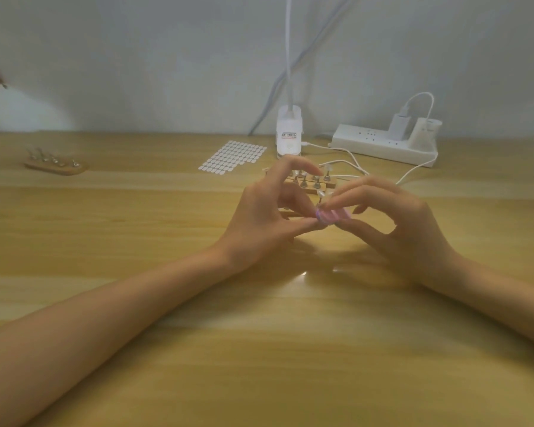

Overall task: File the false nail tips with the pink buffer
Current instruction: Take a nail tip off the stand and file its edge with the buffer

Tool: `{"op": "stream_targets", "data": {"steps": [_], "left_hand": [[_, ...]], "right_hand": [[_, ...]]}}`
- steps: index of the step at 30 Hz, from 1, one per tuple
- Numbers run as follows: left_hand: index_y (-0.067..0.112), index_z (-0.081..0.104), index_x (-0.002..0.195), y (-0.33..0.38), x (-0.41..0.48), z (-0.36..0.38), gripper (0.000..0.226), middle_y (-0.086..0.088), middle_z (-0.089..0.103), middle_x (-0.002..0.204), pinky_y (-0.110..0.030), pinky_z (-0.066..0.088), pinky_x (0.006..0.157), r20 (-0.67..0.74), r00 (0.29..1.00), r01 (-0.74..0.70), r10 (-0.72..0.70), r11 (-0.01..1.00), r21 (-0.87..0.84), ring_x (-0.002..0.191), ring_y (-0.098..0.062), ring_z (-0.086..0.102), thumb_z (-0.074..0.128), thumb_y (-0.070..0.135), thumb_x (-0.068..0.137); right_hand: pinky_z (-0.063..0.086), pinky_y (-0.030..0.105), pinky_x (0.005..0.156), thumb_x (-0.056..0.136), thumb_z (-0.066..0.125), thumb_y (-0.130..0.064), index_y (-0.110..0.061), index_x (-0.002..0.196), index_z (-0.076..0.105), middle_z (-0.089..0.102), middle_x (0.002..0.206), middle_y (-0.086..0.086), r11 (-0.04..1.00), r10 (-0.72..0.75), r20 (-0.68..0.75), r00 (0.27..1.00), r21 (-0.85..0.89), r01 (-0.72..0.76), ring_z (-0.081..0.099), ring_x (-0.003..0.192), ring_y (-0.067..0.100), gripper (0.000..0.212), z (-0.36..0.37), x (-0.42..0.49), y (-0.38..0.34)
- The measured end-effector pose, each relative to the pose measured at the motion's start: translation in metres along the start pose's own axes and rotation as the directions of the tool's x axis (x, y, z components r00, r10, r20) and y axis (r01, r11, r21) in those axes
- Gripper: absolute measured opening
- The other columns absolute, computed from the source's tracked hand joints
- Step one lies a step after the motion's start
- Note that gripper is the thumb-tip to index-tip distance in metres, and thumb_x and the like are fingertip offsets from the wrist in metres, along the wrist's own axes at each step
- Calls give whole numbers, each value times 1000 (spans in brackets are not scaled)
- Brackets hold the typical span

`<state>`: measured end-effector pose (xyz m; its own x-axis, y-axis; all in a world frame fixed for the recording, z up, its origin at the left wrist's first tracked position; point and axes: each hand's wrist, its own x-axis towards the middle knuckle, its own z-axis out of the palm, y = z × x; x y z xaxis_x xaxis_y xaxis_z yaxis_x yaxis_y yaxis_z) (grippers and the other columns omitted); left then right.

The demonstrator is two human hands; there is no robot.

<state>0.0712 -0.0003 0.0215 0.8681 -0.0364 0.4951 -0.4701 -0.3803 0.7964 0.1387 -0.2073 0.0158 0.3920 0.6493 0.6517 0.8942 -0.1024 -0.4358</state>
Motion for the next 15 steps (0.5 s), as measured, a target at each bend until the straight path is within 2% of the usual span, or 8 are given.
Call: {"op": "stream_targets", "data": {"steps": [2,5,9,12,15], "left_hand": [[13,55,116,0,-1,2,49,5,73,71,-11,50,62,-10,1000,-1,1,1000,19,75,-6,74,86,7,78],[12,53,113,1,-2,5,45,8,71,68,-6,47,64,-3,1000,-14,15,1000,21,71,-3,72,85,12,81],[13,52,113,2,-2,5,46,4,73,69,-6,45,64,10,1000,10,-10,1000,15,70,-4,72,84,6,80],[11,52,113,2,-3,6,47,7,70,66,-4,43,62,20,1000,-6,6,1000,8,64,1,68,86,11,80],[13,53,112,1,-3,6,45,7,71,66,-7,43,60,27,999,24,-25,1000,5,64,0,67,85,8,80]], "right_hand": [[53,41,76,89,72,-9,-7,106,75,72,103,7,1000,-4,-36,999,-27,3,68,98,24,17,-3,2,0],[56,42,80,89,74,-6,-5,106,75,73,100,10,993,-93,-21,995,-75,92,71,94,26,18,-2,1,-3],[54,46,80,89,74,-8,-8,106,76,73,97,10,995,-44,-30,999,-95,41,71,90,26,17,-4,1,-2],[55,41,79,93,72,-11,-9,105,77,73,97,7,975,-153,9,988,-160,153,71,89,25,13,-1,-1,-4],[54,41,78,91,73,-11,-11,106,76,72,95,8,982,-90,-11,996,-169,86,69,88,24,16,-3,0,-4]]}}
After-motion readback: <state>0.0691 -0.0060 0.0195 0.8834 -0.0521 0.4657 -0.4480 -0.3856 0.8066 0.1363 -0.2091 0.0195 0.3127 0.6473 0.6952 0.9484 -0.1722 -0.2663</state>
